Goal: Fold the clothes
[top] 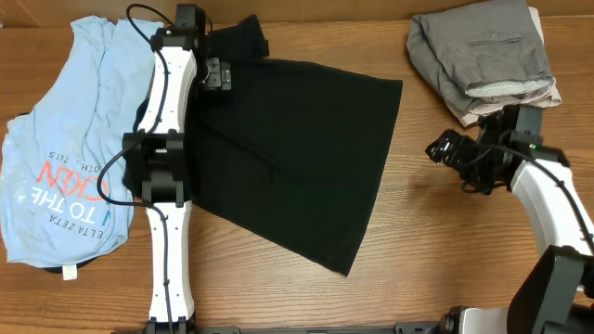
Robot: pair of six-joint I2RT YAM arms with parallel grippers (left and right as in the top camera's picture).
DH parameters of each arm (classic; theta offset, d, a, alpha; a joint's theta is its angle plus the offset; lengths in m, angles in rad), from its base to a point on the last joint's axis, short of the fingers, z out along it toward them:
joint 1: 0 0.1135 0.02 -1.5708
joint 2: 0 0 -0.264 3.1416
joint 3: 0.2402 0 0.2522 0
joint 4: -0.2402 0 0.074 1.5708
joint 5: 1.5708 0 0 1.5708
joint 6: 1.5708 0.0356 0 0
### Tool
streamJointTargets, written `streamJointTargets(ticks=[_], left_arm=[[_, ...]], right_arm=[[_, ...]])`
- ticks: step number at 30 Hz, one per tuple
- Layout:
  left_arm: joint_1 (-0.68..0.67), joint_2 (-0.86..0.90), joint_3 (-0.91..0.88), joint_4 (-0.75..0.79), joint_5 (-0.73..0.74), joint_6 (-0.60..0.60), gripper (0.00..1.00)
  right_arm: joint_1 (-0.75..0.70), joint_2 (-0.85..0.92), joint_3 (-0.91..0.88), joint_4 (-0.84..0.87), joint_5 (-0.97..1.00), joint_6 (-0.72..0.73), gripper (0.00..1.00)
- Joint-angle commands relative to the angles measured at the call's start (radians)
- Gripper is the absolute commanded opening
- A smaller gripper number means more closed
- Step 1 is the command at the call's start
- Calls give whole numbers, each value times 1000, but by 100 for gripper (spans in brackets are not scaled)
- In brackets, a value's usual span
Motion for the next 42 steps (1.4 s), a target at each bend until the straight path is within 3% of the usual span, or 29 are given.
streamJointTargets(ticks=[1, 5, 10, 13, 17, 25, 29, 33, 37, 42], left_arm=[[9, 57, 267, -176, -47, 17, 100], [8, 45, 554, -326, -46, 17, 100], [7, -159, 545, -359, -34, 21, 100], [6, -322, 545, -383, -31, 20, 100], [6, -500, 545, -459, -31, 20, 100], [1, -778, 493, -518, -21, 50, 100], [0, -921, 346, -518, -16, 37, 100], [0, -1096, -8, -518, -11, -50, 100], [0, -1214, -348, -518, -52, -141, 100], [0, -1268, -672, -473, -66, -164, 100]], right_arm=[[1, -28, 147, -71, 3, 6, 100], [1, -63, 294, -207, 4, -10, 100], [1, -110, 458, -367, 24, -11, 100], [0, -153, 560, -470, -158, -13, 100], [0, -203, 614, -549, -318, -146, 100], [0, -366, 614, -725, -201, -78, 100], [2, -472, 606, -810, -127, -28, 100], [25, -564, 530, -827, -58, 2, 100], [68, -602, 386, -771, -65, 33, 100], [219, -581, 166, -640, -60, 97, 100]])
